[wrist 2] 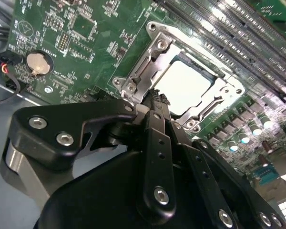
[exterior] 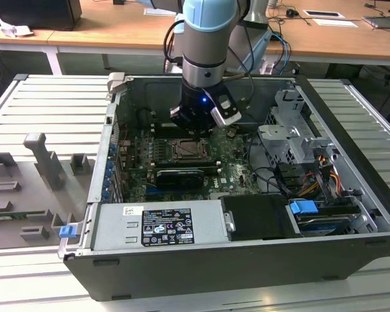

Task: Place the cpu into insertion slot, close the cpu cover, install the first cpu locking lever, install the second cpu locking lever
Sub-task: 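Install the second cpu locking lever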

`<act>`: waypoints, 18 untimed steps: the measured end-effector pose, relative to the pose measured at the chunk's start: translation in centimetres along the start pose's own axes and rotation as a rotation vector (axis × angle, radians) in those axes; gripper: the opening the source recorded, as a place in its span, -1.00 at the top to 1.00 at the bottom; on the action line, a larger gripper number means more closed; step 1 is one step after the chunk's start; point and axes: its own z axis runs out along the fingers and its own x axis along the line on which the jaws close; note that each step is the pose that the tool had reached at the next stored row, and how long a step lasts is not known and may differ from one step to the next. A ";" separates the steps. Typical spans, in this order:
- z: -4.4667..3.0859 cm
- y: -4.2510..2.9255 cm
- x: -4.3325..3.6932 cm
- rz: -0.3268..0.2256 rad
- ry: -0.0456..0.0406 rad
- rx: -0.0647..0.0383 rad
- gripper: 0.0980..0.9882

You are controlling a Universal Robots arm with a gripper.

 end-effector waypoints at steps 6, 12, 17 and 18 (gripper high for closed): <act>-1.18 -0.20 0.02 0.000 0.0000 0.000 0.98; -1.94 -0.69 0.04 0.000 0.0000 0.000 0.98; -2.07 -1.72 0.10 0.000 0.0000 0.000 0.98; -2.10 -1.96 0.11 0.000 0.0000 0.000 0.98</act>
